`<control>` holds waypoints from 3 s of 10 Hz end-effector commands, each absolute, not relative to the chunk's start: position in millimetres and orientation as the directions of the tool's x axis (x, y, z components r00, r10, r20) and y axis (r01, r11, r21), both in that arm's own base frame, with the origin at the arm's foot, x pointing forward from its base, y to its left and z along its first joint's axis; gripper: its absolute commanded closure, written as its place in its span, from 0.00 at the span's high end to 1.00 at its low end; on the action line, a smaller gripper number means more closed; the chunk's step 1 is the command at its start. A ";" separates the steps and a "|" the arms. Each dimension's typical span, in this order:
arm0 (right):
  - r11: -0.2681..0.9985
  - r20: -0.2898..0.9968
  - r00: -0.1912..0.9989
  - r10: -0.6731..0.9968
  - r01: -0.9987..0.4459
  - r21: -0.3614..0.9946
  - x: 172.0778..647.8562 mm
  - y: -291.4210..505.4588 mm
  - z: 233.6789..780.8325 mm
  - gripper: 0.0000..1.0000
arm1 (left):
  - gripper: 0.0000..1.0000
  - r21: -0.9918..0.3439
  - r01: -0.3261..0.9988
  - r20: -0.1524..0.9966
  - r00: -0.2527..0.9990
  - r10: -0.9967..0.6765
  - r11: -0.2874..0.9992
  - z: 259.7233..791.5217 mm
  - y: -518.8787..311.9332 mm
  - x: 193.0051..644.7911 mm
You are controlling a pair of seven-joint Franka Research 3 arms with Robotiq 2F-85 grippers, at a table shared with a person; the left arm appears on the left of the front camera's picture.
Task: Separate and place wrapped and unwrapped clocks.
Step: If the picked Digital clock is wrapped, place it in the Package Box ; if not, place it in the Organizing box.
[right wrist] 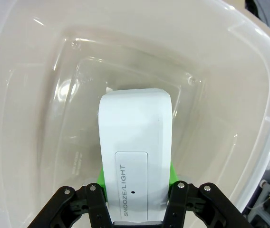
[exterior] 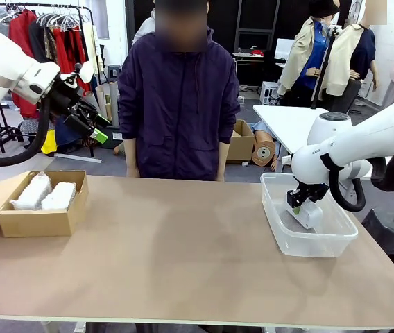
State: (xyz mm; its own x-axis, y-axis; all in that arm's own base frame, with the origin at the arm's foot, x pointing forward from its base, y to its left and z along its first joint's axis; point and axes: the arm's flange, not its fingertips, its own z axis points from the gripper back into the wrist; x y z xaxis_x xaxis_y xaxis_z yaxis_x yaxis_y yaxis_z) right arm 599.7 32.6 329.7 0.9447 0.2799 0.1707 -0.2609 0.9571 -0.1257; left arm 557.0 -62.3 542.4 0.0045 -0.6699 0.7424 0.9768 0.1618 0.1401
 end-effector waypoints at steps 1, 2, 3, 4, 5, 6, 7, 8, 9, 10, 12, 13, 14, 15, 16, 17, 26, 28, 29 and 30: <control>0.960 0.184 0.948 0.259 -0.231 -0.160 604.5 33.2 333.2 0.57 | 1.00 0.151 0.977 0.740 -0.010 -0.672 0.153 542.3 -60.9 555.7; 0.961 0.182 0.950 0.253 -0.226 -0.157 604.2 32.4 333.7 0.76 | 1.00 0.151 0.977 0.740 -0.010 -0.672 0.153 542.3 -60.9 555.7; 0.963 0.183 0.951 0.248 -0.221 -0.156 604.4 31.9 334.0 0.94 | 1.00 0.151 0.977 0.740 -0.010 -0.672 0.153 542.3 -60.9 555.7; 0.963 0.183 0.952 0.246 -0.218 -0.158 604.8 30.6 335.1 1.00 | 1.00 0.151 0.977 0.740 -0.010 -0.672 0.153 542.3 -60.9 555.7; 0.964 0.184 0.952 0.244 -0.217 -0.155 604.8 30.6 335.5 1.00 | 1.00 0.151 0.977 0.740 -0.010 -0.672 0.153 542.3 -60.9 555.7; 0.964 0.186 0.951 0.245 -0.217 -0.155 604.8 30.3 335.9 1.00 | 1.00 0.151 0.977 0.740 -0.010 -0.672 0.153 542.3 -60.9 555.7; 0.961 0.195 0.947 0.256 -0.228 -0.154 603.4 29.0 340.3 1.00 | 1.00 0.151 0.977 0.740 -0.010 -0.672 0.153 542.3 -60.9 555.7; 0.964 0.209 0.944 0.254 -0.229 -0.139 601.9 27.2 351.4 1.00 | 1.00 0.151 0.977 0.740 -0.010 -0.672 0.153 542.3 -60.9 555.7; 0.964 0.230 0.938 0.258 -0.236 -0.122 599.9 25.3 366.0 1.00 | 1.00 0.151 0.977 0.740 -0.010 -0.672 0.153 542.3 -60.9 555.7; 0.965 0.246 0.934 0.260 -0.243 -0.099 598.1 23.8 382.5 1.00 | 1.00 0.151 0.977 0.740 -0.010 -0.672 0.153 542.3 -60.9 555.7; 0.962 0.288 0.918 0.272 -0.260 -0.081 597.6 22.1 419.7 1.00 | 1.00 0.151 0.977 0.740 -0.010 -0.672 0.153 542.3 -60.9 555.7; 0.960 0.295 0.913 0.281 -0.269 -0.081 596.9 20.8 433.9 1.00 | 1.00 0.151 0.977 0.740 -0.010 -0.672 0.153 542.3 -60.9 555.7; 0.957 0.322 0.901 0.291 -0.282 -0.073 596.1 18.9 445.2 1.00 | 1.00 0.151 0.977 0.740 -0.010 -0.672 0.153 542.3 -60.9 555.7; 0.952 0.327 0.896 0.302 -0.300 -0.056 594.7 17.8 453.3 1.00 | 1.00 0.151 0.977 0.740 -0.010 -0.672 0.153 542.3 -60.9 555.7; 0.953 0.339 0.892 0.300 -0.299 -0.056 594.9 15.8 459.6 1.00 | 1.00 0.151 0.977 0.740 -0.010 -0.672 0.153 542.3 -60.9 555.7; 0.955 0.346 0.892 0.291 -0.291 -0.054 594.6 14.1 462.7 1.00 | 1.00 0.151 0.977 0.740 -0.010 -0.672 0.153 542.3 -60.9 555.7; 0.958 0.336 0.897 0.285 -0.274 -0.082 594.0 24.8 457.4 1.00 | 1.00 0.151 0.977 0.740 -0.010 -0.672 0.153 542.3 -60.9 555.7; 0.958 0.336 0.897 0.285 -0.274 -0.082 594.0 24.8 457.4 1.00 | 1.00 0.151 0.977 0.740 -0.010 -0.672 0.153 542.3 -60.9 555.7; 0.958 0.336 0.897 0.285 -0.274 -0.082 594.0 24.8 457.4 1.00 | 1.00 0.151 0.977 0.740 -0.010 -0.672 0.153 542.3 -60.9 555.7; 0.958 0.336 0.897 0.285 -0.274 -0.082 594.0 24.8 457.4 1.00 | 1.00 0.151 0.977 0.740 -0.010 -0.672 0.153 542.3 -60.9 555.7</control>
State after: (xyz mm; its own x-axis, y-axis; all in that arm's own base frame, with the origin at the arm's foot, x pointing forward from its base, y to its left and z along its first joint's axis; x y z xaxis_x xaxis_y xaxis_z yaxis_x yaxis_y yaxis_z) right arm 595.3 24.5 456.6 0.8968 0.2882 0.3356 -0.2777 0.9573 -0.0801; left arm 557.0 -62.3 542.4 0.0045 -0.6699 0.7424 0.9768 0.1618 0.1401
